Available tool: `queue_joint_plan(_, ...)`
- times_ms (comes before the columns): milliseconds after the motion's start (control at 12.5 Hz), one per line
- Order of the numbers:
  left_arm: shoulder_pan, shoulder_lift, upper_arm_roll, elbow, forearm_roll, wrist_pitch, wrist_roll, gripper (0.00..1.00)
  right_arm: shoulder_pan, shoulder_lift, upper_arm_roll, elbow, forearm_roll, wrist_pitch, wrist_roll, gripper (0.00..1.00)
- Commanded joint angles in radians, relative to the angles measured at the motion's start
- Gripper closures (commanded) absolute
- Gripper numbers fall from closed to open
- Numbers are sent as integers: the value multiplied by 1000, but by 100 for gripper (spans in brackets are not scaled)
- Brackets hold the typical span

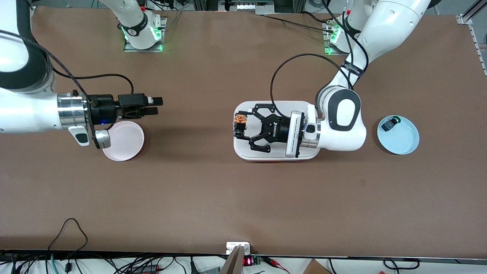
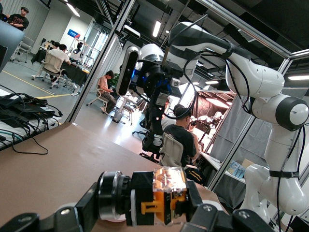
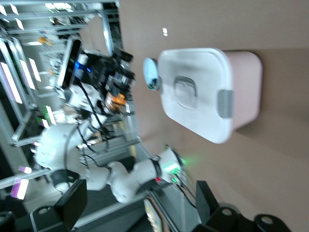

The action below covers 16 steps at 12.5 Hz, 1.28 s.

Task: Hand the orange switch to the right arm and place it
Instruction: 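Grasp the switch with the right gripper from the left gripper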

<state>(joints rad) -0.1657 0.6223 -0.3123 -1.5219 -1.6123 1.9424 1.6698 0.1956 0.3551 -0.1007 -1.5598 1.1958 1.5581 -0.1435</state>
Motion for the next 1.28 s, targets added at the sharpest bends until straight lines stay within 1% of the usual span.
queue_joint_plan(0,-12,4,6,9,-34,10,34,82,86,-28,3,-125,181,190,41,0)
queue_joint_plan(320,-12,2,6,6,-34,10,36,82,247,-53,6,-226,390,483,51,0)
queue_joint_plan(480,-12,2,6,5,-32,9,36,82,312,-59,9,-243,454,590,56,0)
queue_joint_plan(640,-12,2,6,5,-32,9,36,82,370,-68,10,-244,494,678,102,0)
queue_joint_plan(800,-12,2,6,6,-34,9,36,82,413,-70,15,-243,533,749,104,0)
queue_joint_plan(960,-12,2,6,6,-34,9,34,82,423,-70,38,-243,558,792,102,0)
queue_joint_plan(1040,-11,2,6,6,-34,9,34,82,423,-70,44,-243,558,796,102,2)
queue_joint_plan(1200,-11,2,6,6,-34,9,34,82,421,-68,44,-244,558,800,98,9)
